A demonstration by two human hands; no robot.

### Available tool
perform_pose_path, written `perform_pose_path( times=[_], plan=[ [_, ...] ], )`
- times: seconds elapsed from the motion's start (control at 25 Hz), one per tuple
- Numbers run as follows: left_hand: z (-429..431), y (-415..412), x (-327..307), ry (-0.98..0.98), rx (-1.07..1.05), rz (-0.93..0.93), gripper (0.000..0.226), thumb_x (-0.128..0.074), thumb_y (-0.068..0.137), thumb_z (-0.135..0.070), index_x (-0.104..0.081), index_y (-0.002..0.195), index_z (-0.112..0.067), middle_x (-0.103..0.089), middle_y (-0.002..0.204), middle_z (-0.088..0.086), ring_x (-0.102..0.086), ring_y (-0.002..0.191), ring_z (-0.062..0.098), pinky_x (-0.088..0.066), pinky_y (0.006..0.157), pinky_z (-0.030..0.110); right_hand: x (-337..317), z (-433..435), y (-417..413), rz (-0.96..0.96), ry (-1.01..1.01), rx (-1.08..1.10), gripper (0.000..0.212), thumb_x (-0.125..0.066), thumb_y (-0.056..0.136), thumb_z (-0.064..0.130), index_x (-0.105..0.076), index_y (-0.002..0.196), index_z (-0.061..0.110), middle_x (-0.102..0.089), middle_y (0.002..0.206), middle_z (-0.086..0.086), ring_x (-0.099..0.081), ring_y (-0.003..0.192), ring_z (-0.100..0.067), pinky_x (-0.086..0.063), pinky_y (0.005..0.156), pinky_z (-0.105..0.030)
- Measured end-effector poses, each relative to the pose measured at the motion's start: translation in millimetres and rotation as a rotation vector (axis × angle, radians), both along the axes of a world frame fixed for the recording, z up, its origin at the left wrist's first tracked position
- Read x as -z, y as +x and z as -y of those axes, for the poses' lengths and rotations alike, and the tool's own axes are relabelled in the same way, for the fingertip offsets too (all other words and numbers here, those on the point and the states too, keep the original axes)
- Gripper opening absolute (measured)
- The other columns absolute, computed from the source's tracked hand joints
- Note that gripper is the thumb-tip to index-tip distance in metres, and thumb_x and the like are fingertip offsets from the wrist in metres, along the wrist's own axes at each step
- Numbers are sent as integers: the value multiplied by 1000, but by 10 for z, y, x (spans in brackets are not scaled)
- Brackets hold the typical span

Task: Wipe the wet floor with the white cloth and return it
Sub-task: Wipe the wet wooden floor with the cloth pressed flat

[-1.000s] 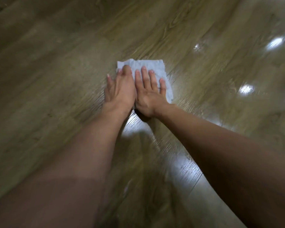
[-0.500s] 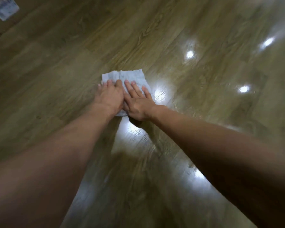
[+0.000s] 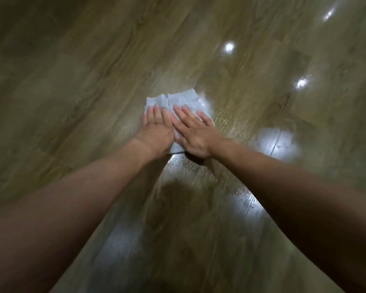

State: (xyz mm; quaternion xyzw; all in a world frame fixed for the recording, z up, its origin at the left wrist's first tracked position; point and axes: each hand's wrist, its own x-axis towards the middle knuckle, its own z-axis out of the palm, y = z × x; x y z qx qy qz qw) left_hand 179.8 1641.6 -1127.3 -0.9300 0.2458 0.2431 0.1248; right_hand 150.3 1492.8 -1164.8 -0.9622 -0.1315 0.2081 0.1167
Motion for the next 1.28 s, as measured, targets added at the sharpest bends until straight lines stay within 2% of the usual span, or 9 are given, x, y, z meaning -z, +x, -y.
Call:
perform_pose_path(
  times=[0.12, 0.24, 0.48, 0.6, 0.76, 0.88, 1.0, 1.16, 1.28],
  plan=[
    [198, 205, -138, 74, -38, -92, 65, -25, 103, -20, 10, 145, 14, 9, 153, 36, 8, 144, 47, -1, 119, 52, -93, 51, 151, -38, 4, 23, 60, -14, 101, 50, 9, 153, 30, 13, 161, 7, 15, 147, -10, 12, 116, -37],
    [237, 7, -182, 11, 24, -85, 56, -18, 103, -12, 6, 146, 14, 6, 153, 35, 7, 144, 47, -3, 119, 52, -143, 60, -218, -8, 40, 104, 59, -15, 102, 46, 8, 154, 28, 14, 162, 6, 16, 147, -11, 12, 117, -38],
    [782, -1026, -149, -48, 461, -151, 51, -6, 101, -9, 9, 142, 18, 10, 146, 46, 13, 137, 57, 7, 116, 58, -135, 545, -1822, 107, -38, 313, 59, -15, 101, 41, -8, 155, 16, -3, 163, -2, 3, 150, -17, -10, 118, -45],
    [849, -926, -60, -167, 555, 95, 56, -7, 95, -9, -22, 144, 15, -21, 145, 42, -16, 139, 52, -17, 118, 52, -27, 610, -1815, 136, -69, 340, 58, -19, 102, 39, -14, 154, 14, -10, 162, -4, -4, 150, -18, -10, 118, -43],
    [1123, -561, -104, 38, 546, -28, 52, -10, 104, -13, 8, 144, 16, 9, 150, 41, 10, 141, 52, 3, 119, 52, 46, 859, -1412, 125, -110, 349, 62, -20, 100, 44, -8, 154, 16, -6, 162, -4, 2, 149, -16, 1, 118, -41],
    [1212, -506, -150, 95, 551, -29, 60, -13, 105, -24, 10, 144, 16, 10, 149, 42, 11, 141, 52, -2, 119, 52, 4, 978, -1299, 88, -86, 322, 63, -21, 101, 45, 0, 154, 19, 3, 163, -1, 15, 146, -11, 11, 117, -36],
    [1357, -826, -214, 38, 628, -91, 55, -12, 105, -17, 8, 143, 18, 6, 148, 44, 9, 140, 54, -2, 119, 53, -93, 1019, -1769, 67, -65, 403, 63, -21, 101, 45, -1, 155, 19, 4, 163, -1, 14, 147, -13, 4, 120, -39],
    [1594, -1494, -171, -64, 846, -148, 59, 7, 92, -13, 11, 142, 18, 10, 148, 43, 13, 139, 55, 7, 117, 56, -153, 1037, -2717, 54, -92, 581, 62, -15, 103, 46, -5, 155, 15, 0, 163, -4, 2, 150, -18, -7, 118, -43],
    [1686, -1412, -47, -116, 876, -92, 56, -12, 103, -15, 12, 143, 16, 10, 150, 40, 12, 141, 51, 5, 119, 53, -79, 1146, -2620, 48, -91, 606, 61, -13, 102, 46, -3, 155, 16, 2, 163, -4, 5, 150, -17, 1, 119, -40]
  ],
)
